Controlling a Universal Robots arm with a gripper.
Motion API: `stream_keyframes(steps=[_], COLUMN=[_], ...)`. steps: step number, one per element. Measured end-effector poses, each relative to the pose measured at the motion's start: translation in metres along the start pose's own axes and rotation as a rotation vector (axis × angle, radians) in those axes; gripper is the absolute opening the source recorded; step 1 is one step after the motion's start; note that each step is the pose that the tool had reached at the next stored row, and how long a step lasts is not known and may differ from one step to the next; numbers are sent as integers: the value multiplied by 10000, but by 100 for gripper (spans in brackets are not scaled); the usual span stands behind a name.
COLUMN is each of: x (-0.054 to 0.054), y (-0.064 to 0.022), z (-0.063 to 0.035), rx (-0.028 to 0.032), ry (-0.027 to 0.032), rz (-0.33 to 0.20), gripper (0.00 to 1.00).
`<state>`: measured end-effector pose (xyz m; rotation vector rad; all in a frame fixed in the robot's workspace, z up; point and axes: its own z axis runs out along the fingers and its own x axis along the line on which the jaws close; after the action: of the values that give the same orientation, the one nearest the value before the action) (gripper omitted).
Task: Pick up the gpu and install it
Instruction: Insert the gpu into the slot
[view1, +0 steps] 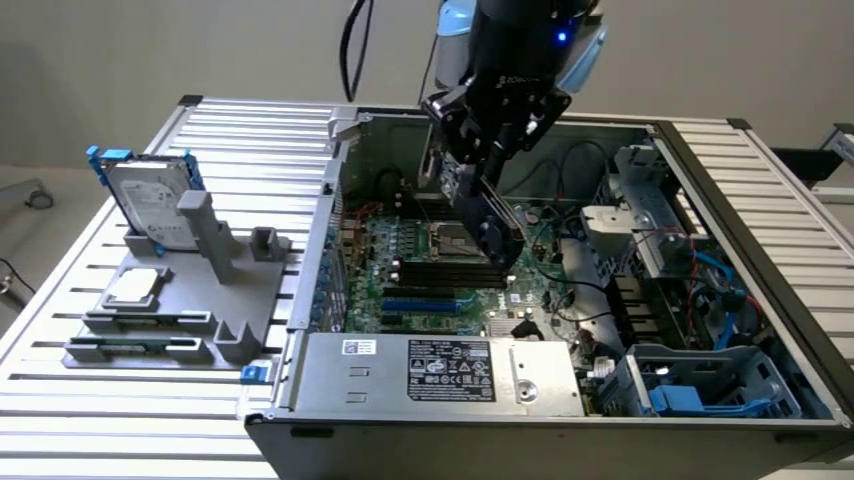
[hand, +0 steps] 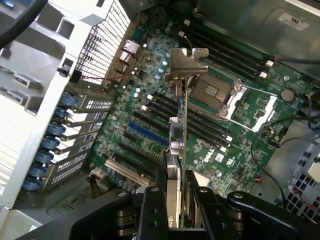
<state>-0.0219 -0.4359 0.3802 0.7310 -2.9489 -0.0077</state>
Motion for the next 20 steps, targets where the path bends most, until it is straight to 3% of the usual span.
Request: stream_keyframes(steps=[15, 20], x=[-8, -12], y=[-2, -3], z=[79, 114], rx=[-182, -143], ry=[-222, -214], rz=[-2660, -3566], gripper=[26, 26])
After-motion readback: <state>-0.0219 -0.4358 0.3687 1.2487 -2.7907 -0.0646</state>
